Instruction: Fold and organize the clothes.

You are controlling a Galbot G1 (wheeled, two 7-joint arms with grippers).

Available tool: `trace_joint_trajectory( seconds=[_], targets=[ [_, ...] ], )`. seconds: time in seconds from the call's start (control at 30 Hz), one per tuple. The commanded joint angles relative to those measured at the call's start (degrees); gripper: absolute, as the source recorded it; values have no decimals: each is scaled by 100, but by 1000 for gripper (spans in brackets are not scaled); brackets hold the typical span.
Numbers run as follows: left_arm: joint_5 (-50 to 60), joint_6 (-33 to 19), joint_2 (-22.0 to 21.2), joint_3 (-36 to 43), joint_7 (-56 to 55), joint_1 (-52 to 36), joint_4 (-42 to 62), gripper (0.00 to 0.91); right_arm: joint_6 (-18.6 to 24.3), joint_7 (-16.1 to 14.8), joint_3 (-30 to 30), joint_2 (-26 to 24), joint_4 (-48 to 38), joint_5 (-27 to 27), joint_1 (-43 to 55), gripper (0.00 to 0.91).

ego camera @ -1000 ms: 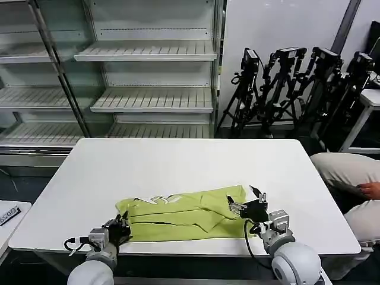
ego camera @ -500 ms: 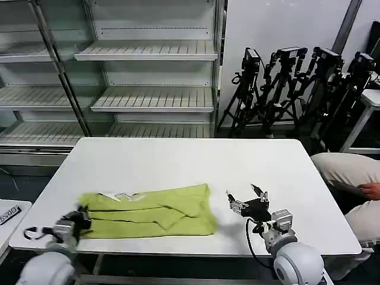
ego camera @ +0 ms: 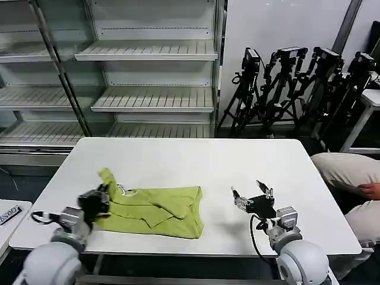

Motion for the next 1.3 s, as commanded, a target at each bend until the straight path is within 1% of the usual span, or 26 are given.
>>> trace_joint_trajectory(
  seconds=[0.03,0.2,0.37,0.6,0.63,0.67,0.83,0.93,1.03,1.1,1.13,1.17,1.3],
  targets=[
    [331,-10,-1038,1910,116,-649,-230,10,-31,3,160,13,39,-50,-47,907],
    [415,-10,-1237,2214,113,-844,21,10,-28,-53,405,-53,122,-34,-89,907],
    [417,-12,-1306,2260,87,-1068,255,10,-29,-113,762,-142,220,70,-126,907],
    [376,-10,-1385,2354,75,-1361,566,20,-7,-167,939,-113,216,77,-203,907],
    [377,-9,-1397,2364,18,-1402,637,625,-6,-174,952,-118,214,77,-202,907],
    [375,-13,-1416,2366,-14,-1431,708,907,-6,-182,970,-125,211,80,-195,907],
    [105,-33,-1507,2296,-64,-1601,708,907,-3,-205,958,-113,199,92,-190,907],
    [1,-234,-1425,2131,-42,-1573,456,907,8,-211,908,-81,169,83,-178,907],
    [-226,-244,-1191,1754,-32,-1368,4,907,30,-227,870,-65,136,80,-166,907],
    [-252,-154,-945,1212,-33,-1069,-174,907,55,-244,861,-60,113,82,-168,907],
    [-241,-94,-883,1076,-49,-985,-176,907,69,-251,862,-61,104,80,-170,907],
    [-259,-12,-716,806,-117,-736,-100,907,88,-270,861,-67,90,84,-176,907],
    [-302,-11,-571,435,-420,-166,361,907,118,-280,837,-70,30,83,-161,907]
  ],
)
